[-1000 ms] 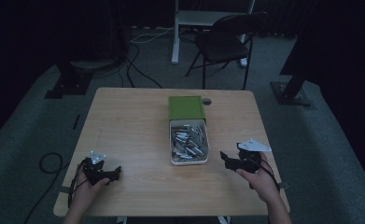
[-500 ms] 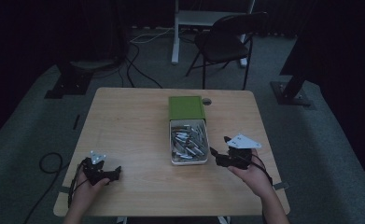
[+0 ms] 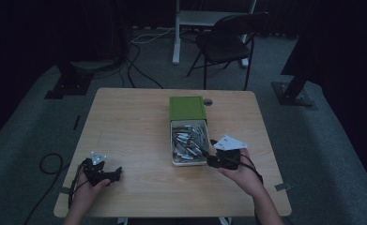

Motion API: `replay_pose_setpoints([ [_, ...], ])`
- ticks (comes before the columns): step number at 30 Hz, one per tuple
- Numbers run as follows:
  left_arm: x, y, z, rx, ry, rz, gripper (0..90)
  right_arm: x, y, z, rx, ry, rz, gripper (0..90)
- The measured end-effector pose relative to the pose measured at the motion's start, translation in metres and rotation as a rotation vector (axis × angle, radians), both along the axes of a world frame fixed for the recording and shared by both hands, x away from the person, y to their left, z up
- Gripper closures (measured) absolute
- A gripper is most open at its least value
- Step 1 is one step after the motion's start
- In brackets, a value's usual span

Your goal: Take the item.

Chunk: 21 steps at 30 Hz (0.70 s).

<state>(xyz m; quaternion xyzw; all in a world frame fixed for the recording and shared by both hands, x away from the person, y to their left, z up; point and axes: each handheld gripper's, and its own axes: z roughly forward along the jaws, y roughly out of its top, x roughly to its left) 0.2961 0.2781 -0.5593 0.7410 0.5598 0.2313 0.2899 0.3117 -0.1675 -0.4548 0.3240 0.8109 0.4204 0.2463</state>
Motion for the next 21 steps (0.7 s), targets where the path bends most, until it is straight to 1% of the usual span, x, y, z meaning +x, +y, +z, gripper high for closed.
replay_pose_setpoints([
  [2, 0.000, 0.000, 0.000, 0.000, 0.000, 0.000, 2.2, 0.001, 0.004, -0.002, 0.000, 0.003, 0.008, 53.4],
  [3, 0.000, 0.000, 0.000, 0.000, 0.000, 0.000, 2.2, 0.002, 0.006, -0.004, -0.010, 0.000, 0.011, 56.4],
  [5, 0.000, 0.000, 0.000, 0.000, 0.000, 0.000, 2.2, 0.003, 0.009, -0.007, -0.013, 0.006, 0.016, 57.7],
  [7, 0.000, 0.000, 0.000, 0.000, 0.000, 0.000, 2.2, 0.004, 0.012, -0.012, -0.031, 0.005, 0.017, 62.7],
  [10, 0.000, 0.000, 0.000, 0.000, 0.000, 0.000, 2.2, 0.007, 0.015, -0.018, -0.048, 0.009, 0.010, 67.1],
  [12, 0.000, 0.000, 0.000, 0.000, 0.000, 0.000, 2.2, 0.009, 0.018, -0.023, -0.047, 0.016, 0.005, 67.4],
  [15, 0.000, 0.000, 0.000, 0.000, 0.000, 0.000, 2.2, 0.010, 0.022, -0.028, -0.068, 0.015, 0.004, 67.5],
  [20, 0.000, 0.000, 0.000, 0.000, 0.000, 0.000, 2.2, 0.012, 0.029, -0.035, -0.072, 0.032, 0.004, 68.1],
  [21, 0.000, 0.000, 0.000, 0.000, 0.000, 0.000, 2.2, 0.013, 0.030, -0.037, -0.079, 0.034, 0.005, 69.3],
])
